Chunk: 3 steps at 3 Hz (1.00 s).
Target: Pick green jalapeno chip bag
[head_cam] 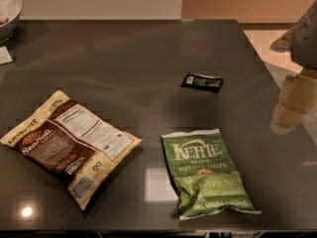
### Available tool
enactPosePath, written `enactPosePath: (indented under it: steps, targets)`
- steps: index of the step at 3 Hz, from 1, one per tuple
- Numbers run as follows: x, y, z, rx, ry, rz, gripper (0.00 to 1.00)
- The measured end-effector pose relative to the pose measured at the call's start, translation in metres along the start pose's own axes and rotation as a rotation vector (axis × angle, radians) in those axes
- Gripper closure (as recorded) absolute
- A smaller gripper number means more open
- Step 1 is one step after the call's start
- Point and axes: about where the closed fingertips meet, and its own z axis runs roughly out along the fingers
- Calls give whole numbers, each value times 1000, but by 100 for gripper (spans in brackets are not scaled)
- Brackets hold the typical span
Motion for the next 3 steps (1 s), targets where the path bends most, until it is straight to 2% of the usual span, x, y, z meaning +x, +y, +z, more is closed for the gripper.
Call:
enactPosePath:
  steps: [2, 3]
  targets:
    - [-1, 4, 1, -9, -6, -9, 0]
    - [-8, 31, 10, -60, -44, -60, 0]
